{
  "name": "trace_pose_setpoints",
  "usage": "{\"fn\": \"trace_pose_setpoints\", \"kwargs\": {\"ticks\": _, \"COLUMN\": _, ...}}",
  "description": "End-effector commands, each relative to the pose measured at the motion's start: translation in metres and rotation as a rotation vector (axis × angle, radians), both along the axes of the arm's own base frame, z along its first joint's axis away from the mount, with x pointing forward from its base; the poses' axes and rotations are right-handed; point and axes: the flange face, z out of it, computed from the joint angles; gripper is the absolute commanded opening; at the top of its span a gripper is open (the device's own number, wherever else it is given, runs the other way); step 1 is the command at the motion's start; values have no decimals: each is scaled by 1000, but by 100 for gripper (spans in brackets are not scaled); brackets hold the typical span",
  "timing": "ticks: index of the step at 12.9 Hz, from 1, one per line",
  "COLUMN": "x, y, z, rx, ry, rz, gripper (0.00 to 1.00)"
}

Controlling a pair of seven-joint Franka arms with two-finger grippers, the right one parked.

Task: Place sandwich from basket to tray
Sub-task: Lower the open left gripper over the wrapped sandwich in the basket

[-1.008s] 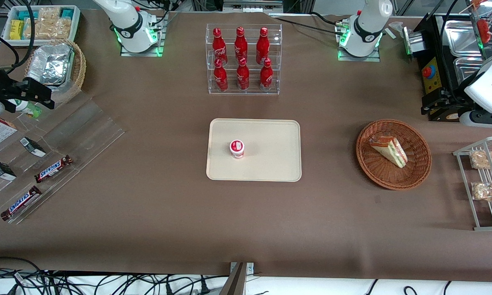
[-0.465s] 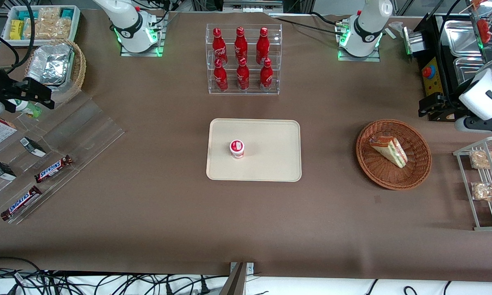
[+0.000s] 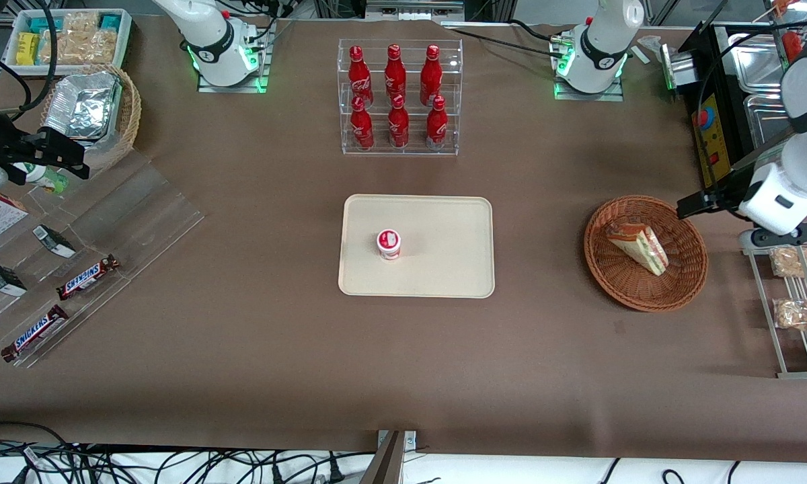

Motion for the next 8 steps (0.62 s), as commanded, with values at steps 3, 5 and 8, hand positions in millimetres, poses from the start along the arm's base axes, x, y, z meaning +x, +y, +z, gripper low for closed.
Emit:
{"fn": "trace_pose_setpoints", "kwargs": {"ticks": 3, "x": -21, "y": 10, "z": -55, "rx": 37, "ry": -47, "rz": 218, "gripper": 100}}
{"fn": "trace_pose_setpoints", "kwargs": {"ticks": 5, "x": -29, "y": 7, "z": -84, "rx": 40, "ry": -73, "rz": 303, "gripper": 100}}
{"fn": "trace_pose_setpoints", "kwargs": {"ticks": 8, "x": -40, "y": 4, "z": -117, "rx": 38, "ry": -116, "rz": 380, "gripper": 100}}
